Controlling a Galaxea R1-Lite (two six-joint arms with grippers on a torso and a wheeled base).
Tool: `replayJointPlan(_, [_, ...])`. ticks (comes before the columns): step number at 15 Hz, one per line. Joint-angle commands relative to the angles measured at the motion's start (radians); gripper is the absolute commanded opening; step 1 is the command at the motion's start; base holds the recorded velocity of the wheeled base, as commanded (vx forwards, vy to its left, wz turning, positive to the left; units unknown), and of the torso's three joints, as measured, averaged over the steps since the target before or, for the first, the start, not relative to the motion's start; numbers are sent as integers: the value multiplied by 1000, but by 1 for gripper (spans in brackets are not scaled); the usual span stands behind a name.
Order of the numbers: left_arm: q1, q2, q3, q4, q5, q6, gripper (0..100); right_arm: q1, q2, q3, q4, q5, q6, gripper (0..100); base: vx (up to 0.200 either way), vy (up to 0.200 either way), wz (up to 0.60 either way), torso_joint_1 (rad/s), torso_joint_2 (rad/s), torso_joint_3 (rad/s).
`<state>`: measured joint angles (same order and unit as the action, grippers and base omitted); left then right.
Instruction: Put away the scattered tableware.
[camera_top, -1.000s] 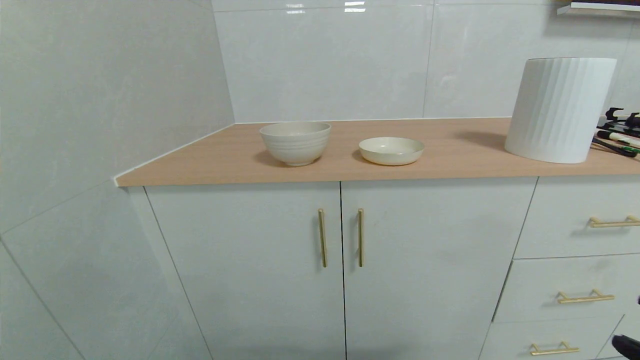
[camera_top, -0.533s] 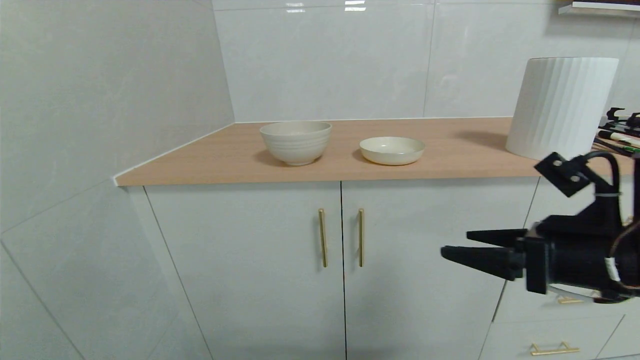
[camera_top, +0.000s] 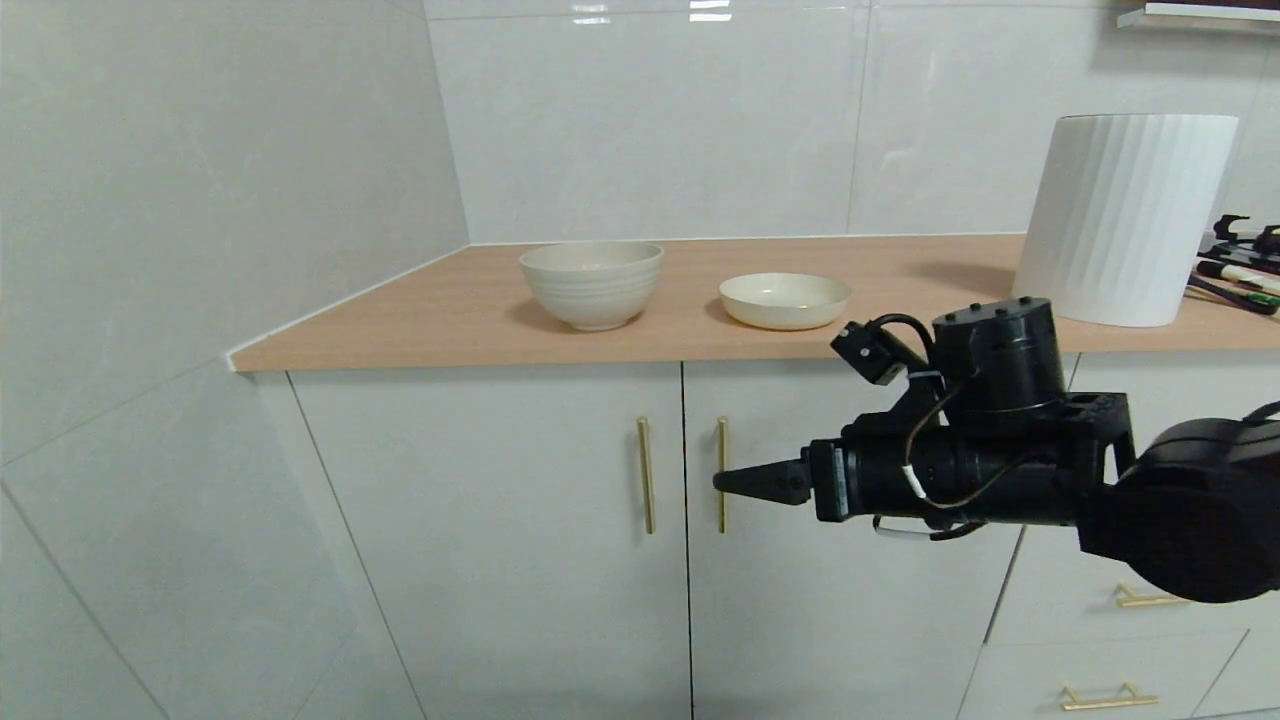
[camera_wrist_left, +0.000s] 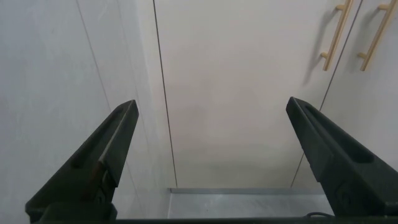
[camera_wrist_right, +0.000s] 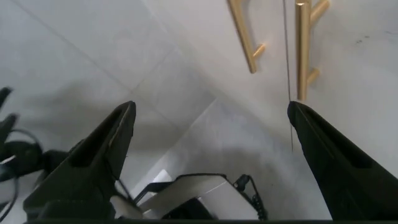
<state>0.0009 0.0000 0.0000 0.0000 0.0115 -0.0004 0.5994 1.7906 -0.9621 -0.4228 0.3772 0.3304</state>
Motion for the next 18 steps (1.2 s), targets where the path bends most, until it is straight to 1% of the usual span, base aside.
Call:
replayJointPlan(1, [1,0,0,0,1,0,100,2,145,-58,-57,-12,7,100,0,0,0,0,0,0])
replayJointPlan(4, [1,0,0,0,1,0,100,2,227,-63,-172,-38,56,100,0,0,0,0,0,0])
replayJointPlan(6, [-1,0,0,0,1,-1,100,2,291,-78,-248,-92,70,100,0,0,0,0,0,0])
replayJointPlan(8, [-1,0,0,0,1,0,100,2,311,-83,-252,-116,70,100,0,0,0,0,0,0])
replayJointPlan(10, [-1,0,0,0,1,0,100,3,320,-98,-254,-120,78,100,0,0,0,0,0,0])
replayJointPlan(12, [1,0,0,0,1,0,100,8,325,-106,-260,-120,114,100,0,0,0,0,0,0])
replayJointPlan(16, [1,0,0,0,1,0,100,20,375,-109,-341,-130,122,100,0,0,0,0,0,0])
replayJointPlan(18, [1,0,0,0,1,0,100,20,388,-112,-350,-135,124,100,0,0,0,0,0,0])
